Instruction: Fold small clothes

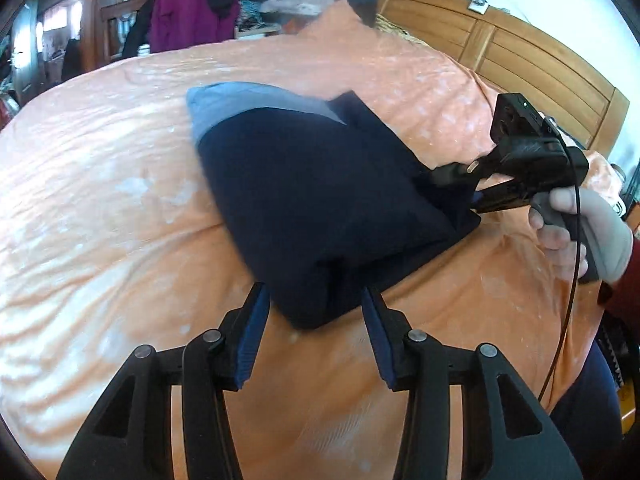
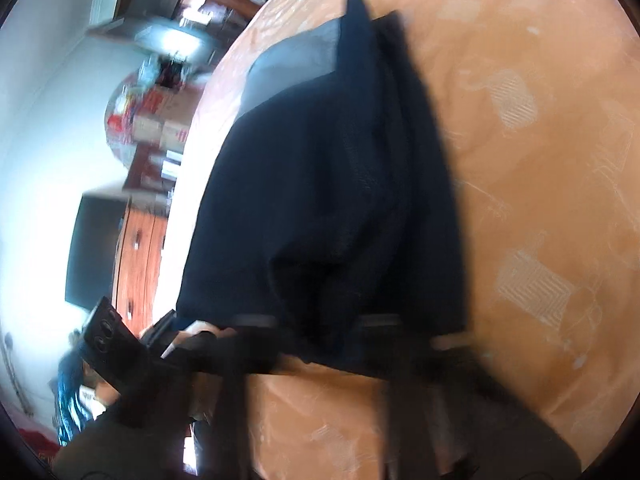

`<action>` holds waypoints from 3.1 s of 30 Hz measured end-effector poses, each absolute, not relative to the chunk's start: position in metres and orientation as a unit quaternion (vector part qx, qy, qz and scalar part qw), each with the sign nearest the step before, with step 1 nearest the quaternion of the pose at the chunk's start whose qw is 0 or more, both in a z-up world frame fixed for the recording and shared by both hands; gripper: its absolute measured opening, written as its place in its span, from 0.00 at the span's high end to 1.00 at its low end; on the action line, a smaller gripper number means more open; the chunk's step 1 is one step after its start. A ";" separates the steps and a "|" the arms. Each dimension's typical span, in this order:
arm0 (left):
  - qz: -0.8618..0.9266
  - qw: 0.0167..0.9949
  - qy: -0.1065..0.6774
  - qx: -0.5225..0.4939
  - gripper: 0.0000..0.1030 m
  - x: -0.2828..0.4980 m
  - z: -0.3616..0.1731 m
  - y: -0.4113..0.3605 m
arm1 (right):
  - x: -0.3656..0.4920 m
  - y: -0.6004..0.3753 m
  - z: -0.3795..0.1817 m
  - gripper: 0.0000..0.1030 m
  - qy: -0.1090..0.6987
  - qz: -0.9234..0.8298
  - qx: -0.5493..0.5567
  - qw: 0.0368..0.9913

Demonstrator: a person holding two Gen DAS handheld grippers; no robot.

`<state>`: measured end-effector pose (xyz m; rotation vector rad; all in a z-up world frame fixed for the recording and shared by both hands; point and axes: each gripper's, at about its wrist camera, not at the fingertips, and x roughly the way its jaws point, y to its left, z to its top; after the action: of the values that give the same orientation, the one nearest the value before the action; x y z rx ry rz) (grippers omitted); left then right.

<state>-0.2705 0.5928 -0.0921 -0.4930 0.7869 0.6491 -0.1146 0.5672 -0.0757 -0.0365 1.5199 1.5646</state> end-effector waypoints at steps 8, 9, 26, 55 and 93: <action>0.378 0.812 0.424 -0.138 0.42 -0.266 -0.116 0.607 | -0.096 0.540 -0.103 0.99 0.629 0.607 0.043 0.484; 0.380 0.803 0.447 -0.109 0.41 -0.266 -0.124 0.605 | -0.096 0.539 -0.102 0.99 0.628 0.608 0.044 0.484; 0.281 0.850 0.407 -0.180 0.59 -0.275 -0.115 0.625 | -0.070 0.525 -0.118 1.00 0.627 0.609 0.077 0.479; 0.276 0.852 0.407 -0.181 0.45 -0.180 -0.128 0.841 | -0.063 0.517 -0.132 1.00 0.603 0.653 0.106 0.446; 0.135 0.864 0.419 -0.245 0.55 -0.287 -0.107 0.605 | -0.062 0.512 -0.126 1.00 0.600 0.652 0.098 0.453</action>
<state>-0.2867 0.6051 -0.1068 -0.5139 0.8785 0.2833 -0.0619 0.5125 -0.1259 0.2425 1.4806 1.6099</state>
